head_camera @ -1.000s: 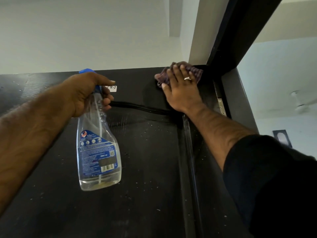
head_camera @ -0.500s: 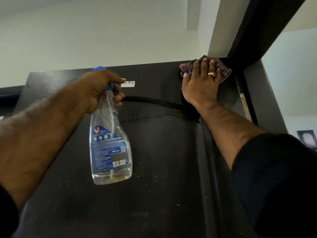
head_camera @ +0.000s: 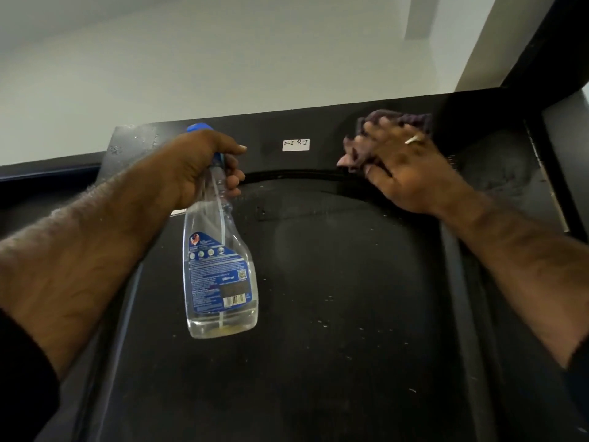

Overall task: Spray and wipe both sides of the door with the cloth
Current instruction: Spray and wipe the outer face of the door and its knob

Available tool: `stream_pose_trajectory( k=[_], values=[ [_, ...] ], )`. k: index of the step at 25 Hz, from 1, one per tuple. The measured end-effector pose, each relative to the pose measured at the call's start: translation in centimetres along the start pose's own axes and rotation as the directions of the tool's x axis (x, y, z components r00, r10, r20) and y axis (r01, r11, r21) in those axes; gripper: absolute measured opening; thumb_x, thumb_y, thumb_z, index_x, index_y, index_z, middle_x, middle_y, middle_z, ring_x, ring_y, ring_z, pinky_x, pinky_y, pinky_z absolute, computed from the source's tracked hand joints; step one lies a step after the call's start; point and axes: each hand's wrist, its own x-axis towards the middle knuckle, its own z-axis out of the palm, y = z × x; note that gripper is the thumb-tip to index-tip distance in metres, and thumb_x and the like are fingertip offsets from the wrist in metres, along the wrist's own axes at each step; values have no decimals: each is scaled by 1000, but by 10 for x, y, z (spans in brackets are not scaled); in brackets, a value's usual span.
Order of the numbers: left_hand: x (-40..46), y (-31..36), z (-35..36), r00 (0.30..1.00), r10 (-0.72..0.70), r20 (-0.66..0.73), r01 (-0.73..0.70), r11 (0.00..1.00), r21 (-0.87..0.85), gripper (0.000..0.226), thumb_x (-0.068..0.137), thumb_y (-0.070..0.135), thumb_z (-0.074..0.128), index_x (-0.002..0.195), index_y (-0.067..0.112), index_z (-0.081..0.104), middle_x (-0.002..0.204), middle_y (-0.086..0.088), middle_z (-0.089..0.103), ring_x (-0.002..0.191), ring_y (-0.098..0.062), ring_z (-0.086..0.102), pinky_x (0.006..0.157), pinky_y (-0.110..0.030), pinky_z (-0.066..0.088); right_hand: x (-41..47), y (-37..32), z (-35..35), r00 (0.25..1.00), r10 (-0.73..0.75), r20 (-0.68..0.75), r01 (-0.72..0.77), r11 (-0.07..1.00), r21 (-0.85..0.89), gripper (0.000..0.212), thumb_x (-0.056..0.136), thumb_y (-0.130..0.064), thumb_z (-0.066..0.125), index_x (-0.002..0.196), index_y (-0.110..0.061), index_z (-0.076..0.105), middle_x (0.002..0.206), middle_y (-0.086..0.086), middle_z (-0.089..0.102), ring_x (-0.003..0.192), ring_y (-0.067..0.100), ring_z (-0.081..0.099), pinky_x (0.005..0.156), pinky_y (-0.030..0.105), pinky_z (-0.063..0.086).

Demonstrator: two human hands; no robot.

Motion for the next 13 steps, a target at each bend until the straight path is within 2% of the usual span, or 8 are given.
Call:
stream_pose_trajectory(
  k=[1,3,4,5,7,9,11,13],
  values=[
    [3,-3,-8,1000,-4,-2,4,1000,0,22,89,25,75,77,12,64,71,-9,69,46,-13,62,52,-28,60,13,-3,1,986,168,-17,-168,986,-6,74,102,-58,27,166,-22,38,176,8,28,165,30,19,133,55,12],
    [11,-7,-22,1000,-10,-5,10,1000,-4,22,90,25,74,76,12,63,70,-9,68,45,-13,62,52,-28,61,54,-33,7,880,472,-52,-473,881,-4,74,104,-54,29,168,-16,30,178,13,19,166,34,10,132,56,3],
    [15,-10,-30,1000,-11,-7,11,1000,-6,22,90,24,74,76,12,62,69,-10,68,45,-13,62,54,-28,61,76,-55,11,832,554,-44,-554,833,13,73,106,-51,31,169,-14,26,179,16,14,166,36,6,132,57,0],
    [19,-13,-36,1000,-12,-9,12,1000,-4,21,90,23,74,77,11,63,70,-10,69,46,-13,62,55,-28,62,94,-75,16,821,570,-29,-569,822,25,73,108,-49,33,170,-14,22,179,17,10,166,37,4,132,57,-1],
    [28,-19,-49,1000,-16,-13,16,1000,-1,17,89,20,74,80,11,64,72,-10,69,48,-14,63,57,-30,63,122,-119,25,901,433,14,-433,901,26,72,110,-49,32,172,-15,18,180,14,7,166,35,1,133,55,-2],
    [33,-23,-65,1000,-18,-16,18,1000,-7,12,88,18,73,84,10,64,73,-10,69,48,-14,64,57,-31,63,129,-158,32,975,184,121,-188,982,17,69,111,-51,30,173,-23,15,181,6,4,167,27,-3,134,50,-5],
    [38,-26,-86,1000,-15,-11,15,1000,-8,11,87,17,72,86,11,64,73,-9,69,49,-14,64,57,-32,62,117,-176,37,974,-79,214,65,995,74,68,108,-54,29,172,-33,16,181,-5,3,167,16,-5,134,44,-6],
    [41,-26,-109,1000,-5,-6,5,1000,-9,11,86,17,73,84,11,64,73,-9,69,50,-14,64,58,-32,62,98,-168,35,944,-255,212,226,962,150,69,103,-56,31,169,-38,26,179,-11,10,165,10,0,134,40,-3]
  ],
)
